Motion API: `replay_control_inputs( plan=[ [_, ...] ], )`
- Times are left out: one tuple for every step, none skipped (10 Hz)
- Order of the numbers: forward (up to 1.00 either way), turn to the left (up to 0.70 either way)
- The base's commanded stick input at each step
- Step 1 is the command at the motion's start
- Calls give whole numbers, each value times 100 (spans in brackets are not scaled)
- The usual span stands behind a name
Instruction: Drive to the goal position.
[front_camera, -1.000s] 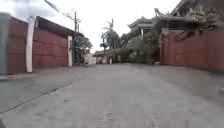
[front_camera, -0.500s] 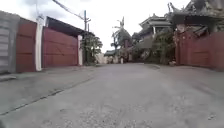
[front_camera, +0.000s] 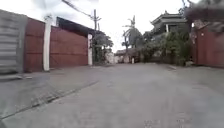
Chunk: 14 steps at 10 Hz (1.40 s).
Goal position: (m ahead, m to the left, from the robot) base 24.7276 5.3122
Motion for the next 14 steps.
replay_control_inputs(
  plan=[
    [100, -21],
    [100, -21],
    [100, -21],
    [100, -21],
    [100, -21],
    [100, -21],
    [100, -21],
    [100, -21],
    [100, -21],
    [100, -21],
    [100, -21],
    [100, -21],
    [100, -21],
    [100, -21]
  ],
)
